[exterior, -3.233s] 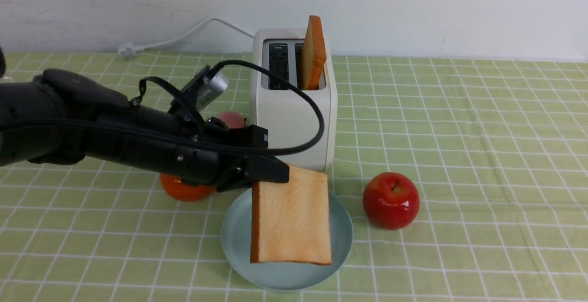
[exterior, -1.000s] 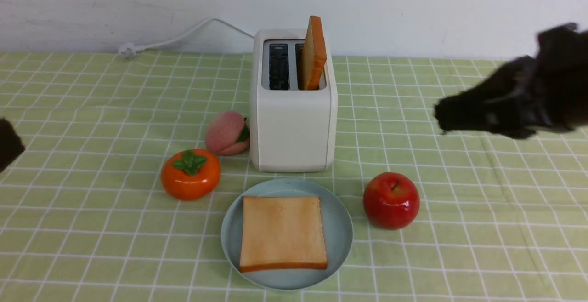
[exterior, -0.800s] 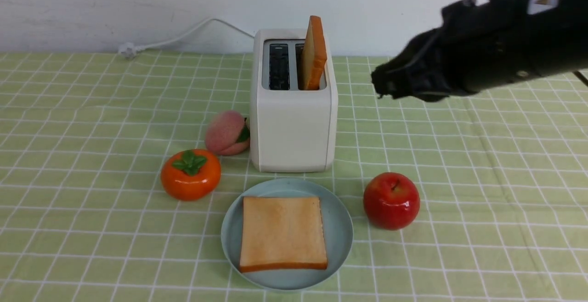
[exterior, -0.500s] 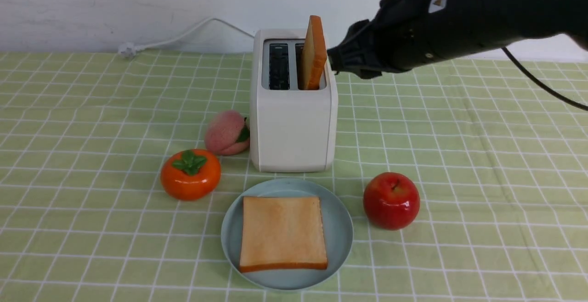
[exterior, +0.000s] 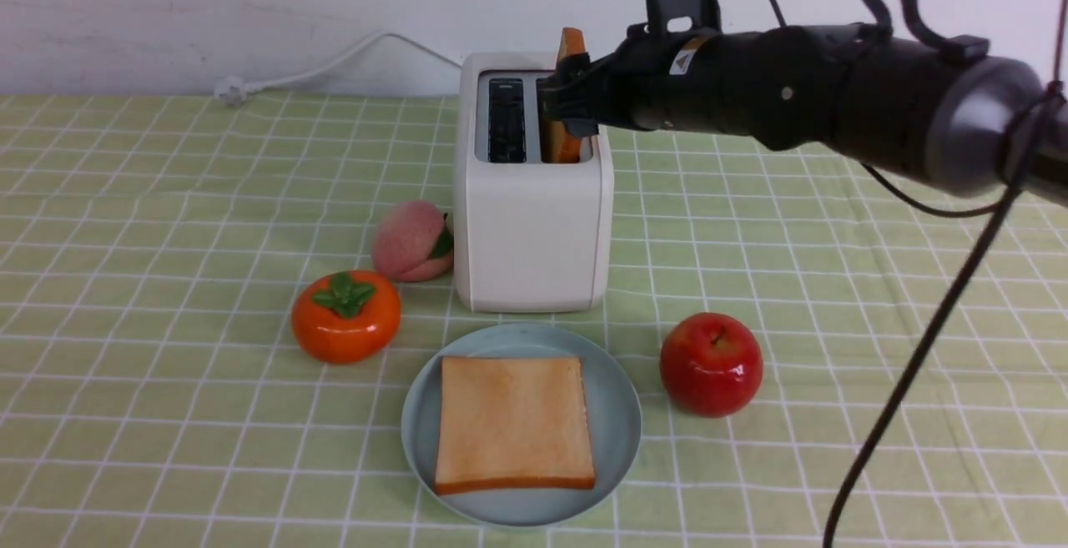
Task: Take toasted bread from bread machine on green coffee tablecloth place on plate.
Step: 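Grasp the toast slice in the toaster and pull it up out of the slot with the right gripper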
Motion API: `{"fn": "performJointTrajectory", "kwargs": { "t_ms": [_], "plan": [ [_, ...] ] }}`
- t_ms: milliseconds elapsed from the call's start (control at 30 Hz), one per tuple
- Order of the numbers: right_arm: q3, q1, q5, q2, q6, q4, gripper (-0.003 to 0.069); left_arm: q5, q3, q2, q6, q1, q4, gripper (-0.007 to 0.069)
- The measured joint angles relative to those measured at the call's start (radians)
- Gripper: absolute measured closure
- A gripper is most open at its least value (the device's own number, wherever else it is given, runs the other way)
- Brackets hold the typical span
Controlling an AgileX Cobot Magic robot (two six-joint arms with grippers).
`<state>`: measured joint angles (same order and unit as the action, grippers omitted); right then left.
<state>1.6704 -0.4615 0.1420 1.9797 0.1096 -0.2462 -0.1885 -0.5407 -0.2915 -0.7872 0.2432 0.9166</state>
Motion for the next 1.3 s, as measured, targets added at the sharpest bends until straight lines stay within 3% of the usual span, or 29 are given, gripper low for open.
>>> {"fn": "performJointTrajectory", "kwargs": {
  "t_ms": [133,267,300,333,400,467,533,1300],
  "plan": [
    [0.067,0.009,-0.005,0.073,-0.001,-0.001,0.0134,-0.001,0.001,0.0,-0.001,0.0,0.006,0.0638],
    [0.089,0.019,-0.007,0.1,-0.015,-0.005,0.0255,-0.005,0.001,0.0,-0.001,0.0,0.006,0.0638],
    [0.09,0.019,-0.007,0.101,-0.015,-0.005,0.0255,-0.005,0.001,0.0,-0.001,0.0,0.006,0.0638],
    [0.09,0.019,-0.007,0.101,-0.015,-0.007,0.033,-0.008,0.001,0.0,-0.003,0.0,0.006,0.0638],
    [0.09,0.019,-0.007,0.101,-0.015,-0.009,0.0382,-0.008,0.001,0.0,-0.003,0.0,0.006,0.0638],
    [0.09,0.019,-0.01,0.101,-0.016,-0.012,0.0487,-0.008,0.001,0.0,-0.003,0.0,0.006,0.0638],
    [0.09,0.019,-0.016,0.101,-0.016,-0.013,0.0524,-0.008,0.001,0.0,-0.003,0.0,0.006,0.0638],
    [0.089,0.02,0.012,-0.04,-0.022,-0.007,0.0524,-0.1,0.009,0.0,-0.003,0.0,-0.01,0.0637]
  ]
}}
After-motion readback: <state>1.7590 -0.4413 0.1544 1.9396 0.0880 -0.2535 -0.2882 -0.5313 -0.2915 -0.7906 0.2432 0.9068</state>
